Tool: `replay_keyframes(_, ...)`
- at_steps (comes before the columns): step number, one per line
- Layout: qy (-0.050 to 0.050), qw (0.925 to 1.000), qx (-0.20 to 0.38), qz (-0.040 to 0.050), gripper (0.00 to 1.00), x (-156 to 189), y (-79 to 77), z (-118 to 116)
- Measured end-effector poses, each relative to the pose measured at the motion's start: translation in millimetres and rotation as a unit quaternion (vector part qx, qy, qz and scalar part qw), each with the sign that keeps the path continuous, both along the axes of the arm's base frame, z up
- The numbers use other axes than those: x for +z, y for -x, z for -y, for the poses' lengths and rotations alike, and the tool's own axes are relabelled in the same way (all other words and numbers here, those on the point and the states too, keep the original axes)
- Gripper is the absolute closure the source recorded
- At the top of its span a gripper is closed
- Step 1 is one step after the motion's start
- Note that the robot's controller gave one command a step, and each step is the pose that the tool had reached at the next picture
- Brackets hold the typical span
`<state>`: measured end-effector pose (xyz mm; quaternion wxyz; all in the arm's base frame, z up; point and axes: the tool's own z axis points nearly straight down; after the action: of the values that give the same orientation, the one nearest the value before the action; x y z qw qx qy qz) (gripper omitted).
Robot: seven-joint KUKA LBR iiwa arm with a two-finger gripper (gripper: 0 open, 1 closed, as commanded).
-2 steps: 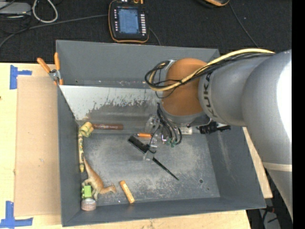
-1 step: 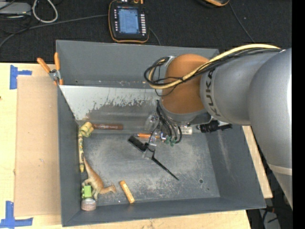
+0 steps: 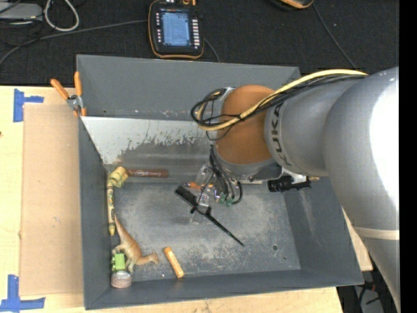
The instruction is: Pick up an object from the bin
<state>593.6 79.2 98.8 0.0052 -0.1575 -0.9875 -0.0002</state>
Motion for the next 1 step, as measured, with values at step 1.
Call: replay_keyframes(1, 0.0, 0.9967, -0.081, 0.0058, 0.0, -29.8, -0.6, -3.9)
